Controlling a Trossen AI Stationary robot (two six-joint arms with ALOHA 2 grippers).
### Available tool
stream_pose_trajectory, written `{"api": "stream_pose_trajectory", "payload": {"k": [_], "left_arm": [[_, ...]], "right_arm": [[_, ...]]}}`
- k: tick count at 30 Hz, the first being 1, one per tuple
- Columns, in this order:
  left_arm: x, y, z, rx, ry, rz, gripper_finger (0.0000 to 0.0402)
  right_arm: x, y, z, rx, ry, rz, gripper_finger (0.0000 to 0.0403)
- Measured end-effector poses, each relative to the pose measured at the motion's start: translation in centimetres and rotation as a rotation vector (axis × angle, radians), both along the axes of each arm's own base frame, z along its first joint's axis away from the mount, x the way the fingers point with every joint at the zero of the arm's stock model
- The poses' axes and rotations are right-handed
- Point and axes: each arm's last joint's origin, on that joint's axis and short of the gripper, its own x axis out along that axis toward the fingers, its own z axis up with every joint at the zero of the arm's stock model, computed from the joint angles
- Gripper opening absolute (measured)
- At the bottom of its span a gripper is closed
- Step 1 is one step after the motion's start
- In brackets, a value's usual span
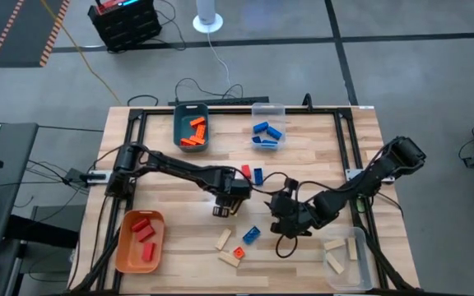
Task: Sort blocks
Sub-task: Put the red block into the orange bin
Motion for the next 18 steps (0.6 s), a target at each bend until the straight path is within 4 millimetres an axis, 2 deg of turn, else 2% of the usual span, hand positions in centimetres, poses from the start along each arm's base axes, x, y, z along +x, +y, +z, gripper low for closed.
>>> {"api": "stream_pose_trajectory", "payload": {"k": [6, 13, 18], "left_arm": [[-0.8, 1.6, 2.9, -0.007, -0.053, 0.038, 0.0144], [-3.0, 3.7, 6.5, 0.000, -0.084, 0.125, 0.0138], [-5.3, 4.2, 7.0, -0.011, -0.113, 0.179, 0.0138]], "right_arm": [[0.2, -0.4, 0.0, -0.010, 0.004, -0.009, 0.0123], [0.1, -0.3, 0.0, -0.023, 0.004, -0.013, 0.0123], [0.0, -0.4, -0.1, -0.034, 0.020, -0.014, 0.0123]]}}
